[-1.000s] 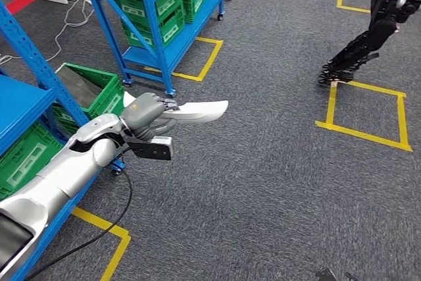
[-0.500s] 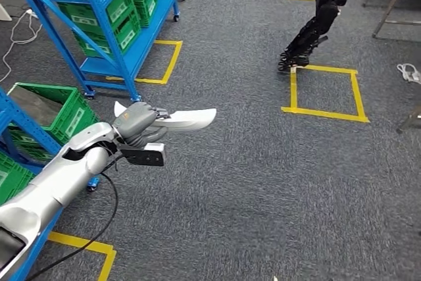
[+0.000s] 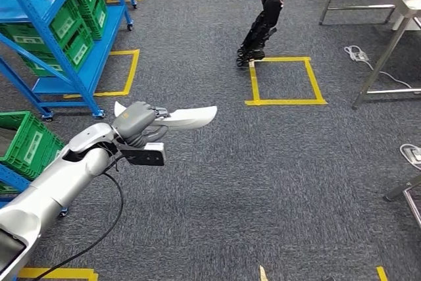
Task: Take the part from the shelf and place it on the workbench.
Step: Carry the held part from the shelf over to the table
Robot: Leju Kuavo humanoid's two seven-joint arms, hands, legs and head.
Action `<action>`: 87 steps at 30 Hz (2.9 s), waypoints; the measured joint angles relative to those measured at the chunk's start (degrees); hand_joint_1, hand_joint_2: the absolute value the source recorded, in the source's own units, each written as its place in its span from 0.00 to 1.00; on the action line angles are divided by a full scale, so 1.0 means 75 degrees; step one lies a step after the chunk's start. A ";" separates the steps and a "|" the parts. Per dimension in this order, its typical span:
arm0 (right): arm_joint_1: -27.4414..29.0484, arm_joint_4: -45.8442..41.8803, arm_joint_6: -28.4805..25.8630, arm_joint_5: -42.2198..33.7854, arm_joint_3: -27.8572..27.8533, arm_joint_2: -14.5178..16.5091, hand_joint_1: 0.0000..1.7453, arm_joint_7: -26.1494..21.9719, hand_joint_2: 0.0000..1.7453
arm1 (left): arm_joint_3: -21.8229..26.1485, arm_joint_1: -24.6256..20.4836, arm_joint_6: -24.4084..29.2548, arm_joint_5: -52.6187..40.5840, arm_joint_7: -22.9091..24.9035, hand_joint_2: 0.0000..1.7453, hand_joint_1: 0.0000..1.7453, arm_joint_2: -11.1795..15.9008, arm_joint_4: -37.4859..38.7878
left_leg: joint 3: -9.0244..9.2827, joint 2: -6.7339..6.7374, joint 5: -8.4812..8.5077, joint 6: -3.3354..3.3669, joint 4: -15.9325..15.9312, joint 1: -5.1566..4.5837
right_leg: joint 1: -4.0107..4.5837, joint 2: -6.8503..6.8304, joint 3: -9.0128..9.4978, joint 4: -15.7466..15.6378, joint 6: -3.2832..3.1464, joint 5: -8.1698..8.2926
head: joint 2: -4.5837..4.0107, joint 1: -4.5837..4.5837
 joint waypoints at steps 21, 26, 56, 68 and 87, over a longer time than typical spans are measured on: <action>0.0053 0.0032 0.0261 -0.0278 -0.0399 0.0002 0.00 0.0088 1.00 | 0.0098 -0.0206 -0.0067 -0.0014 -0.0085 1.00 1.00 -0.0437 0.0107 | -0.0182 0.1052 -0.0570 -0.0330 0.0576 0.0052 | -0.0094 -0.1091 0.0108 -0.0022 0.0014 -0.0118 | 0.0000 -0.0017; 0.0081 0.0042 0.0267 -0.0277 -0.0404 0.0005 0.00 0.0093 1.00 | 0.0094 -0.0152 -0.0070 -0.0015 -0.0085 1.00 1.00 -0.0417 0.0158 | -0.0866 0.0744 -0.0880 -0.0270 0.1963 0.0052 | -0.0058 -0.0554 0.0107 -0.0012 -0.0027 -0.0097 | 0.0000 -0.0015; 0.0259 0.0119 0.0727 -0.0079 -0.0442 0.0372 0.00 0.0232 1.00 | 0.0044 -0.0273 -0.0025 0.0004 -0.0153 1.00 1.00 -0.0664 0.0276 | -0.0903 0.0768 -0.0949 -0.0279 0.2056 0.0070 | -0.0023 -0.0637 0.0164 -0.0054 -0.0062 -0.0092 | 0.0000 0.0034; 0.0370 0.0162 0.0782 -0.0106 -0.0443 0.0459 0.00 0.0301 1.00 | 0.0041 -0.0392 -0.0036 0.0006 -0.0162 1.00 1.00 -0.0729 0.0297 | 0.0058 0.0654 0.0164 0.0048 -0.0323 0.0095 | -0.0036 -0.0848 -0.0663 0.1143 0.0293 -0.0637 | 0.0000 0.0115; 0.0464 0.0244 0.0899 -0.0069 -0.0446 0.0448 0.00 0.0882 1.00 | 0.0047 -0.0249 0.0060 0.0005 -0.0103 1.00 1.00 -0.0445 0.0320 | -0.0827 0.0761 -0.0856 -0.0266 0.1891 0.0076 | -0.0046 -0.0565 0.0195 -0.0035 -0.0041 -0.0138 | 0.0000 0.0066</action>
